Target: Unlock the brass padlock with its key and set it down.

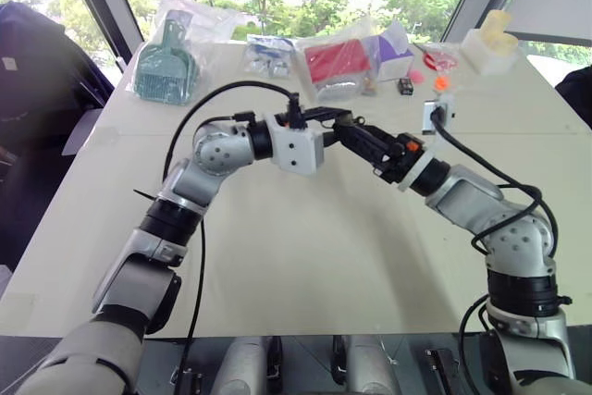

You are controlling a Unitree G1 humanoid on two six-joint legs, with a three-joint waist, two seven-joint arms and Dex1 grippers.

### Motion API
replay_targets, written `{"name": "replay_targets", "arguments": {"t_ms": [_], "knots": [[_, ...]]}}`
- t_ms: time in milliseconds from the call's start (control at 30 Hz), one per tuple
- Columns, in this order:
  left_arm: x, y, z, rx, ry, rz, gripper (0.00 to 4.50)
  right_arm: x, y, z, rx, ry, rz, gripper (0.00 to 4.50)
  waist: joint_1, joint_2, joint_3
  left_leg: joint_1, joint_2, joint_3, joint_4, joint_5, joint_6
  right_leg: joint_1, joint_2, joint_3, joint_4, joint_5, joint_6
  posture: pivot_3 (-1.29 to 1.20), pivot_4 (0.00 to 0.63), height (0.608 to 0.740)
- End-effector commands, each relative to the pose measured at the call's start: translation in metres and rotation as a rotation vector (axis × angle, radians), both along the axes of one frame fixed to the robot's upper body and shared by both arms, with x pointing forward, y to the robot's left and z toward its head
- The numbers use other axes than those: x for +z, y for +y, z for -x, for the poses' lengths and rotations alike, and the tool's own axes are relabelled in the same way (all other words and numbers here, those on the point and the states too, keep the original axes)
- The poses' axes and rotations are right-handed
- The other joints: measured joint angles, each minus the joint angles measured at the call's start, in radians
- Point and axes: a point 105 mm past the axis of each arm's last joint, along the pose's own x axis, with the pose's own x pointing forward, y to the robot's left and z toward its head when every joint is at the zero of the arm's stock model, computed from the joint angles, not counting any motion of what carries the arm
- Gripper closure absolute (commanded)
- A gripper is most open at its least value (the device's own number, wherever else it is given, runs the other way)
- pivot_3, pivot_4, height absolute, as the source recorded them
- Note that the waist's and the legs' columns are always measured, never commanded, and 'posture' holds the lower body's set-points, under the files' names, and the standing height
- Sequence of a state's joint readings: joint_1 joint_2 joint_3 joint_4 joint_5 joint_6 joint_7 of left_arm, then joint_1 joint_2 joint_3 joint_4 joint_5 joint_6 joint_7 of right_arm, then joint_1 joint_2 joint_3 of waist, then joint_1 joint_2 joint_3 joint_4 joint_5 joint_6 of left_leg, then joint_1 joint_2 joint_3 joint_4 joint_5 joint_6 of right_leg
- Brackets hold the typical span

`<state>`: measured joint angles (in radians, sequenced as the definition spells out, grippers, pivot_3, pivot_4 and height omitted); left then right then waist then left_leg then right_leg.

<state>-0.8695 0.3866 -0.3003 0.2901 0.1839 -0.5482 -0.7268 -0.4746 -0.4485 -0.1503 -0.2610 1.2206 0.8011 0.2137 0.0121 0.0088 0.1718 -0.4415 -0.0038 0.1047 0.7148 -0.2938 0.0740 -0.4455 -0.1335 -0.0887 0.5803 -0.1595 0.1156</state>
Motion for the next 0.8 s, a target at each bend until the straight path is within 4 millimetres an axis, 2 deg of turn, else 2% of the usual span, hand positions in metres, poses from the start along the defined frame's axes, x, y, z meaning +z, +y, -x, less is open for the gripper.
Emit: {"name": "replay_targets", "arguments": {"t_ms": [33, 200, 433, 467, 600, 667, 800], "knots": [[0.011, -0.002, 0.006, -0.025, -0.036, 0.031, 3.79, 0.015, -0.002, 0.0, -0.004, -0.049, -0.032, 1.77, 0.0, 0.0, 0.0, 0.0, 0.0, 0.0, 0.0, 0.0, 0.0, 0.0, 0.0, 0.0, 0.0, 0.0, 0.0, 0.0, 0.15, 0.735], [0.012, 0.0, 0.004, -0.017, -0.037, 0.028, 3.79, 0.013, 0.0, 0.001, 0.007, -0.039, -0.03, 4.38, 0.0, 0.0, 0.0, 0.0, 0.0, 0.0, 0.0, 0.001, -0.001, 0.0, 0.0, 0.0, 0.0, 0.0, 0.0, 0.0, 0.15, 0.735], [0.01, 0.002, 0.003, -0.014, -0.025, 0.021, 3.79, 0.01, 0.0, 0.003, 0.007, -0.033, -0.013, 4.4, -0.001, 0.0, 0.0, 0.0, 0.0, 0.0, 0.0, 0.001, -0.001, 0.0, 0.0, 0.0, 0.0, 0.0, 0.0, 0.0, 0.15, 0.735], [0.01, 0.002, 0.003, -0.014, -0.022, 0.021, 2.75, 0.009, 0.0, 0.003, 0.007, -0.032, -0.01, 4.4, 0.0, 0.0, 0.0, 0.0, 0.0, 0.0, 0.0, 0.001, -0.001, 0.0, 0.0, 0.0, 0.0, 0.0, 0.0, 0.0, 0.15, 0.735], [0.009, 0.004, 0.001, -0.017, 0.008, 0.013, 1.08, 0.008, -0.001, 0.002, -0.002, -0.03, -0.001, 4.4, -0.001, 0.0, 0.0, 0.0, 0.0, 0.0, 0.0, 0.001, -0.001, 0.0, 0.0, 0.0, 0.0, 0.0, 0.0, 0.0, 0.15, 0.735], [0.006, 0.007, -0.001, -0.008, 0.032, -0.004, 0.09, 0.007, -0.002, 0.001, -0.012, -0.029, 0.005, 4.4, -0.001, 0.0, 0.0, 0.0, 0.0, 0.0, 0.0, 0.001, -0.001, 0.0, 0.0, 0.0, 0.0, 0.0, 0.0, 0.0, 0.15, 0.735], [0.001, 0.025, -0.013, 0.052, 0.13, -0.013, 0.01, 0.006, -0.008, -0.001, -0.038, -0.027, 0.016, 4.4, -0.002, 0.0, 0.0, 0.0, 0.0, 0.0, 0.0, 0.001, -0.001, 0.0, 0.0, 0.0, 0.0, 0.0, 0.0, 0.0, 0.15, 0.735]]}}
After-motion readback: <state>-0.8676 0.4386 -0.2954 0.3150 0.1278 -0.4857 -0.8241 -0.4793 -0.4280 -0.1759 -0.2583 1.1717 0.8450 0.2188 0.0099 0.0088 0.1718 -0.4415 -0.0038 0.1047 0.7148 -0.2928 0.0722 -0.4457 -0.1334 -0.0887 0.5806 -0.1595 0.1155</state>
